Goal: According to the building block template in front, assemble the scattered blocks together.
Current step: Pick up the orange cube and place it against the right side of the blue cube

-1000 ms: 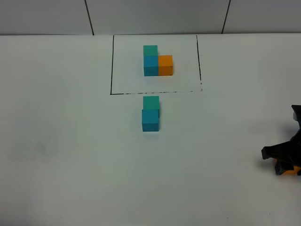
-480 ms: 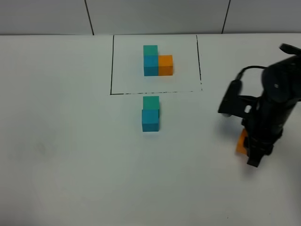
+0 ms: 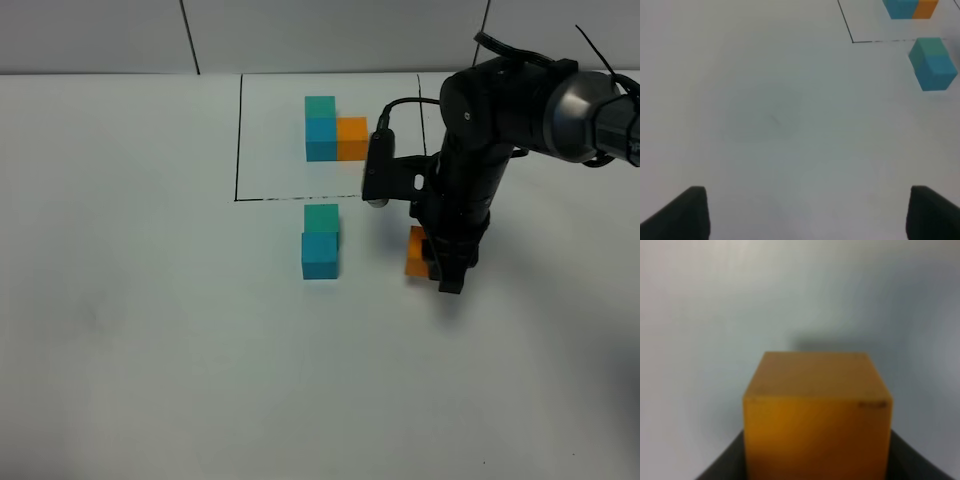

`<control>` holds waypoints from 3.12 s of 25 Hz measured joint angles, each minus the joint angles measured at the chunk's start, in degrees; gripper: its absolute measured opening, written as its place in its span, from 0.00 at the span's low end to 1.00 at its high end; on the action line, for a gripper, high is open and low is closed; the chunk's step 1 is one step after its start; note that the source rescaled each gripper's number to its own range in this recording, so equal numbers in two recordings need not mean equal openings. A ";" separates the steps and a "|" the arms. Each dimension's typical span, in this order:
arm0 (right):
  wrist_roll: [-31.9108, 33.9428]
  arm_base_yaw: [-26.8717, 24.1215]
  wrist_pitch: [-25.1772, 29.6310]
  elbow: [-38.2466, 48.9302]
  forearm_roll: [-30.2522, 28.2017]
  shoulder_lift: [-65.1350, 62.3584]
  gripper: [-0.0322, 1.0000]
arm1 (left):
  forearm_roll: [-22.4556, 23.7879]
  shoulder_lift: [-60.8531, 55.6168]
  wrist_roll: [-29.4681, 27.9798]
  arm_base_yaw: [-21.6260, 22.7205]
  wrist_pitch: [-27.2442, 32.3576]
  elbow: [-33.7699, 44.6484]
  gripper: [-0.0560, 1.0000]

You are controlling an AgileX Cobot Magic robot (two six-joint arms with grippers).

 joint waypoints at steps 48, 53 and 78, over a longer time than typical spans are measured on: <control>-2.49 6.34 -2.60 -11.63 0.01 13.25 0.04 | 0.00 0.00 0.09 0.00 -0.05 0.00 0.83; -1.07 6.34 -3.47 -11.63 0.76 13.25 0.04 | 0.00 0.00 0.09 0.00 -0.02 0.00 0.83; -0.96 6.34 -3.65 -11.63 0.90 13.25 0.04 | 0.00 0.00 0.09 0.00 -0.02 0.00 0.83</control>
